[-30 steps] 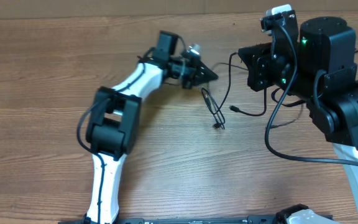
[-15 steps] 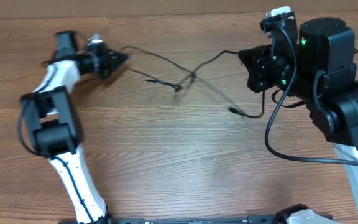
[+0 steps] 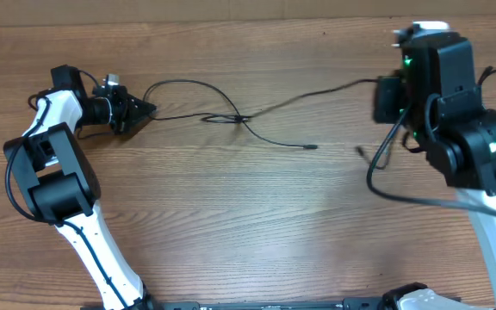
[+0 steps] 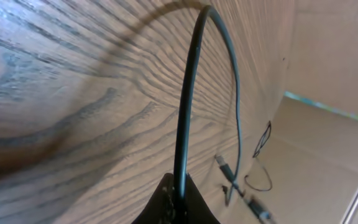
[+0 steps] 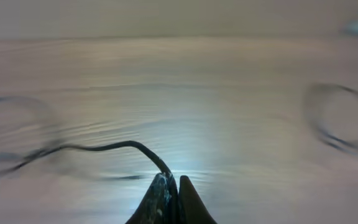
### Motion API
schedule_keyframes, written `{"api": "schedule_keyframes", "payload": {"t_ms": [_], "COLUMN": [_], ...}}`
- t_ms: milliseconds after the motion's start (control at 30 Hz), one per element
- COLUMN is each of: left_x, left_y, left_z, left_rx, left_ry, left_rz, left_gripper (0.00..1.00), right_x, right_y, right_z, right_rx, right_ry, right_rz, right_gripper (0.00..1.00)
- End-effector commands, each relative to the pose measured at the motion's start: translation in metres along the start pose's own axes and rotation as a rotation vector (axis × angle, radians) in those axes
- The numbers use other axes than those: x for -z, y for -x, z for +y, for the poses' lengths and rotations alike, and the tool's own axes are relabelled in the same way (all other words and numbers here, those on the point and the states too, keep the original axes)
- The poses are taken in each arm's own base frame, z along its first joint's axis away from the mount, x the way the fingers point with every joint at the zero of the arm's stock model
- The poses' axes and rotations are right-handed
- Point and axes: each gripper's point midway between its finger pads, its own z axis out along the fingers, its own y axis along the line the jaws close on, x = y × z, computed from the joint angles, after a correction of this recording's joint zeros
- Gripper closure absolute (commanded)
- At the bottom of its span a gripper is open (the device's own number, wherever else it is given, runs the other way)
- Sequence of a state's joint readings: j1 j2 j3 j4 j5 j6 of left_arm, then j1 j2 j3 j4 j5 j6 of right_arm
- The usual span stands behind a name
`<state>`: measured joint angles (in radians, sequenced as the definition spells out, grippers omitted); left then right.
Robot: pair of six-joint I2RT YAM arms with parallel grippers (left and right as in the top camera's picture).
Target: Untangle cables
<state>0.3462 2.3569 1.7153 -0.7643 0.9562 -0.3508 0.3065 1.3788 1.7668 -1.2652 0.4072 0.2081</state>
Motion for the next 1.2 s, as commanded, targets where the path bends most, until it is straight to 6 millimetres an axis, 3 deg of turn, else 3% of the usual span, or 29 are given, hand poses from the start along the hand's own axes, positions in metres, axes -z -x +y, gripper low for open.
{"api": "schedule_keyframes", "payload": {"t_ms": [0, 67, 200, 300, 467, 667, 933, 1167], "left_x": [0.006, 0.007, 0.011, 0.017, 0.027, 0.036, 0.018, -0.002], "left_y": [0.004, 0.005, 0.005, 0.004, 0.002, -0.014, -0.059, -0.097], "left_z": [-0.004, -0.006, -0.012, -0.021, -0.036, -0.059, -0.11, -0.151], "left_rx": [-0.086, -0.09, -0.102, -0.118, -0.143, -0.212, -0.464, -0.659], "left_ry": [0.018, 0.017, 0.014, 0.011, 0.006, 0.008, 0.003, 0.014], "left_rz": [-0.022, -0.026, -0.034, -0.045, -0.06, -0.048, 0.034, 0.077], "left_gripper": [0.96, 0.96, 0.96, 0.96, 0.96, 0.96, 0.96, 0.96], "right_x": [0.006, 0.001, -0.016, -0.046, -0.078, -0.088, -0.099, -0.138], "right_y": [0.014, 0.011, 0.001, -0.016, -0.035, -0.032, -0.019, 0.006], "right_z": [-0.093, -0.129, -0.183, -0.224, -0.253, -0.253, -0.233, -0.212], "right_rx": [-0.179, -0.249, -0.391, -0.489, -0.548, -0.569, -0.566, -0.486], "right_ry": [-0.439, -0.531, -0.589, -0.548, -0.471, -0.418, -0.298, -0.097], "right_rz": [-0.091, -0.072, -0.014, 0.082, 0.17, 0.16, 0.133, 0.08], "right_gripper": [0.96, 0.96, 0.96, 0.96, 0.96, 0.96, 0.96, 0.96]}}
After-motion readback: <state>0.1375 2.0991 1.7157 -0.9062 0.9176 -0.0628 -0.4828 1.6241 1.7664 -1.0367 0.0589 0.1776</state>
